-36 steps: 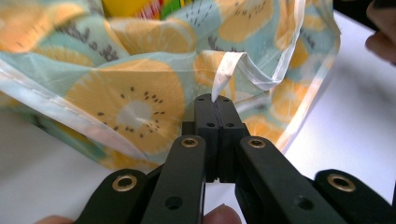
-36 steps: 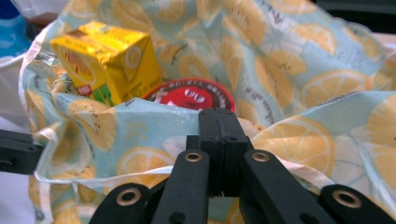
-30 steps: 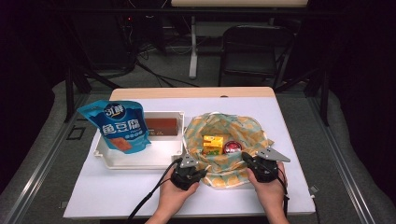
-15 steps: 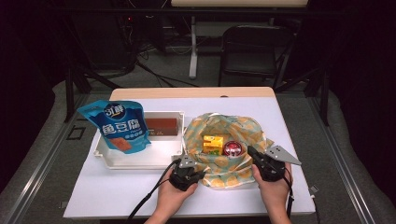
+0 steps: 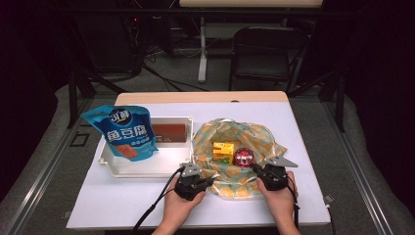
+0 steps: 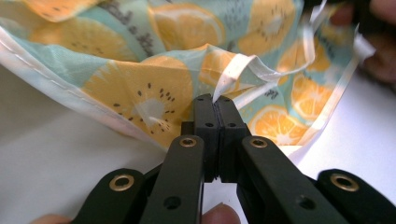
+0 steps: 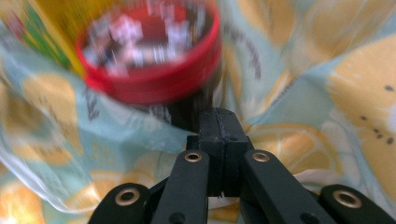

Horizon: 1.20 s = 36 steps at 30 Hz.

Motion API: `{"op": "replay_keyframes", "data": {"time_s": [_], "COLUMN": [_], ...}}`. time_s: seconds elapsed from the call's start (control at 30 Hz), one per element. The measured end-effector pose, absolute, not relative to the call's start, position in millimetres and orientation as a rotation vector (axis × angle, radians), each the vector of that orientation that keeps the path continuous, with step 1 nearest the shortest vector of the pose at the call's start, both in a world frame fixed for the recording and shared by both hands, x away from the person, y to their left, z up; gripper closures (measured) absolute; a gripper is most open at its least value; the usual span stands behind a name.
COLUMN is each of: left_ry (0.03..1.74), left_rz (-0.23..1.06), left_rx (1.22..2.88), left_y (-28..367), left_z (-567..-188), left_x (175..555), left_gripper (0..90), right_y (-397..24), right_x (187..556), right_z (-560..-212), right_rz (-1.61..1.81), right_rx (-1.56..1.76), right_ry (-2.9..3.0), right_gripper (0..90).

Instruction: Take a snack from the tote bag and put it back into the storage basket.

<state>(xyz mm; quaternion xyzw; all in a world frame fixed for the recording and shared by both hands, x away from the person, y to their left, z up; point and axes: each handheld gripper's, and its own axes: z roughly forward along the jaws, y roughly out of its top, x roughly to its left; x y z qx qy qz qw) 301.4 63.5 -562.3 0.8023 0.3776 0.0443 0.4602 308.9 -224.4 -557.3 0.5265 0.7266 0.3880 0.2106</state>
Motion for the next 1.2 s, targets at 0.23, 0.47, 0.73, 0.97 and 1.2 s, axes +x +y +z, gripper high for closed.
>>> {"op": "replay_keyframes", "data": {"time_s": [0.23,0.47,0.73,0.97,1.2], "left_ry": [0.920,0.907,0.919,0.992,0.995], "left_rz": [0.117,0.157,0.120,0.124,0.134], "left_rx": [1.906,1.815,1.881,1.950,1.925], "left_y": [74.6,81.7,55.9,49.6,50.7], "left_z": [-546.8,-529.6,-542.9,-562.9,-565.6], "left_x": [303.6,303.2,310.9,313.8,312.4], "left_gripper": [83.3,76.8,71.3,81.2,85.6], "right_y": [-223.6,-229.7,-232.3,-210.1,-197.7], "right_x": [311.5,303.9,293.5,301.0,313.4], "right_z": [-563.0,-548.4,-521.3,-519.0,-531.0], "right_rz": [1.023,1.117,1.288,1.338,1.230], "right_rx": [1.488,1.453,1.343,1.304,1.374], "right_ry": [2.103,2.012,1.878,1.883,1.886], "right_gripper": [90.0,87.1,67.6,39.8,21.8]}}
